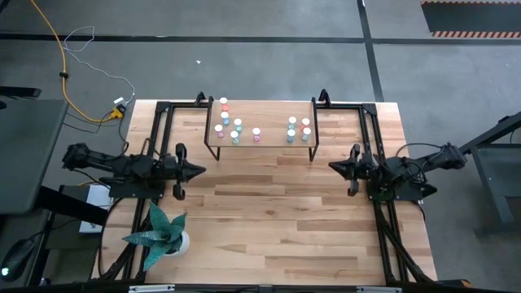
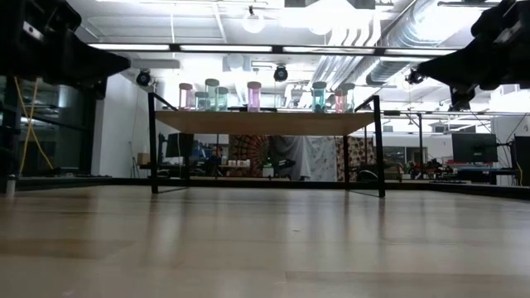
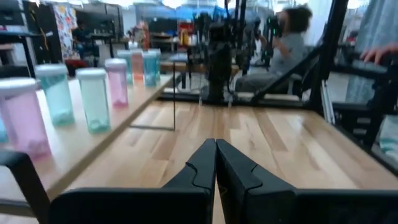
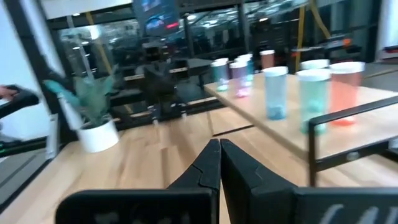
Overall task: Pick and place medicine bottles onto shelf by color
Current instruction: Return to Home Position
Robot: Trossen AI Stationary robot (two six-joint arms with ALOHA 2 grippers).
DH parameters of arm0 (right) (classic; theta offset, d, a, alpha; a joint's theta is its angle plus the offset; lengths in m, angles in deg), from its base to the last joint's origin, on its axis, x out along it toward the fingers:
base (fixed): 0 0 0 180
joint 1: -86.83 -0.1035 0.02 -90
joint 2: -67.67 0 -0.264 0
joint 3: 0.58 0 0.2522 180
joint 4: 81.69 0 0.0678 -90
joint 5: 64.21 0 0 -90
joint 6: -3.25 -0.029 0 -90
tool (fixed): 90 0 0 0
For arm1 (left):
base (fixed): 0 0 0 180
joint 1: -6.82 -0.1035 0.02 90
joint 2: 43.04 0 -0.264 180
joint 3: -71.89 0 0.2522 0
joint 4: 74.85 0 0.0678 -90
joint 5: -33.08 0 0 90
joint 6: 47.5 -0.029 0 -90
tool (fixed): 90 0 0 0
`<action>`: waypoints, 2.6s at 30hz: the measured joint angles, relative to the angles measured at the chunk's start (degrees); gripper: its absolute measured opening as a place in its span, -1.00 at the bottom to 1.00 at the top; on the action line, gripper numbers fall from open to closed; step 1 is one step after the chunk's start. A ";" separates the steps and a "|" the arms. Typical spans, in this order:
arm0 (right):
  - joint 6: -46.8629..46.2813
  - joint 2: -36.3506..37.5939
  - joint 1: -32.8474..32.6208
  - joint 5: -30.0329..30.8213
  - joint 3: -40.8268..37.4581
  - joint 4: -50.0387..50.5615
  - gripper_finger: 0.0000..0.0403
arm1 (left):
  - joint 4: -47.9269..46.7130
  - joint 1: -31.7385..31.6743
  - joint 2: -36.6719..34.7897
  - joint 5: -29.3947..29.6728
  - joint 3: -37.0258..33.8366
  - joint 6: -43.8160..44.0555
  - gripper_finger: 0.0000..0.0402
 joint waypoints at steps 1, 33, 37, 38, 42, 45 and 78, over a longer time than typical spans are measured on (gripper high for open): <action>0.00 0.26 1.10 -0.10 0.00 0.07 -1.00 | -0.02 -0.16 -0.94 0.00 0.00 0.00 -1.00; 0.00 1.54 18.28 -0.08 -0.04 0.10 -1.00 | 0.07 -1.42 -4.31 -0.01 -0.07 -0.02 -1.00; 0.01 1.54 18.28 -0.08 -0.04 0.09 -1.00 | 0.07 -1.42 -4.31 -0.01 -0.07 -0.02 -1.00; 0.00 1.54 18.25 -0.07 -0.04 0.10 -1.00 | 0.07 -1.42 -4.31 0.00 -0.07 -0.02 -1.00; 0.00 1.54 18.25 -0.07 -0.04 0.09 -1.00 | 0.07 -1.42 -4.31 0.00 -0.07 -0.01 -1.00; 0.01 1.54 18.24 -0.11 -0.04 0.10 -1.00 | 0.07 -1.42 -4.31 0.00 -0.07 -0.02 -1.00; 1.44 1.54 19.28 -29.15 -0.04 3.27 -1.00 | 0.07 -1.42 -4.31 0.00 -0.07 -0.02 -1.00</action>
